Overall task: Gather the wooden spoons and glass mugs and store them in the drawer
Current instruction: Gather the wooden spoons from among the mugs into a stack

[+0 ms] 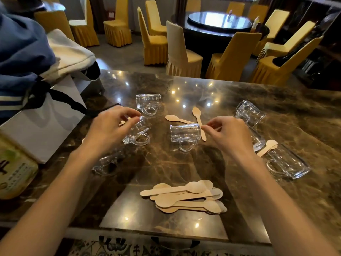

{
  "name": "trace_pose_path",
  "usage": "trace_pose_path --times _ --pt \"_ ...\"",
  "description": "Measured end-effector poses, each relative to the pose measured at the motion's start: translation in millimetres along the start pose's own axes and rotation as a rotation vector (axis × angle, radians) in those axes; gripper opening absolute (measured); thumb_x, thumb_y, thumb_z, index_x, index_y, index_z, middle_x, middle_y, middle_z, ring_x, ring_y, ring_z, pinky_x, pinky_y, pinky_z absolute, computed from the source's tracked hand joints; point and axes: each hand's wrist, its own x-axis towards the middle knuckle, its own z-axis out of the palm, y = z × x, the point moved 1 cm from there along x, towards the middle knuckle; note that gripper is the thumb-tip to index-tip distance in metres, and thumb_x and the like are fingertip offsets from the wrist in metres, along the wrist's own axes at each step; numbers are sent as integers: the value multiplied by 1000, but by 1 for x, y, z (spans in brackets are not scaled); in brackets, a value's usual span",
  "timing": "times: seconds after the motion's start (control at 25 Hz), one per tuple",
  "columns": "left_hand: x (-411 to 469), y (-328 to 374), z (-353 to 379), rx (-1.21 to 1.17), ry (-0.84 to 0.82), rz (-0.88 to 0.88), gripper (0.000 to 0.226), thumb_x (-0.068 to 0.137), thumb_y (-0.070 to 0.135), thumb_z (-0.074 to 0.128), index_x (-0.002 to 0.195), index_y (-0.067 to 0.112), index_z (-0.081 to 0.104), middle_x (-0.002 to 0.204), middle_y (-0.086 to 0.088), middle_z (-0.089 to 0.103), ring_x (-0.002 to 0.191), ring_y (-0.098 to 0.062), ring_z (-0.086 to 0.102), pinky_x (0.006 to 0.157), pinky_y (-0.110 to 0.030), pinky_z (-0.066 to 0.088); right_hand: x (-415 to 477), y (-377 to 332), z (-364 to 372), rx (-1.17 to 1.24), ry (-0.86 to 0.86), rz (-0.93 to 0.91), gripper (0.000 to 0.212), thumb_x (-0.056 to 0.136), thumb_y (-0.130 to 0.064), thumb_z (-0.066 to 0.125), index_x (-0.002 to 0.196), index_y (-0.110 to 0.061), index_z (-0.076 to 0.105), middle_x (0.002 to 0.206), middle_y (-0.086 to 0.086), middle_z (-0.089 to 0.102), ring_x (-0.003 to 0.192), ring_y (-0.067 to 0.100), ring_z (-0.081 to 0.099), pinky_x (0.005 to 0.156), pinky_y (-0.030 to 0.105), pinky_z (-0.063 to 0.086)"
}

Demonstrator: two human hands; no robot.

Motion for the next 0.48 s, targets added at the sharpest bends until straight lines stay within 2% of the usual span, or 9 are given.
trace_pose_path --times 0.16,0.32,0.48 --pt "37 -53 8 246 -67 -226 23 86 32 64 107 23 67 104 -2 68 87 -16 58 73 -32 43 34 3 20 -65 -59 98 29 81 -47 67 94 -22 73 92 1 74 86 20 66 76 42 57" --pt "44 -84 17 374 -259 -360 28 86 36 62 112 26 64 114 1 67 103 -21 59 78 -33 45 57 8 40 -72 -115 222 28 78 -46 70 92 -23 74 96 3 73 90 23 65 75 37 55" --pt "47 -93 15 391 -286 -393 32 85 36 63 116 26 61 115 0 65 102 -22 59 77 -35 47 73 12 51 -108 -147 279 26 75 -44 74 90 -23 73 97 5 73 88 24 64 66 31 47"
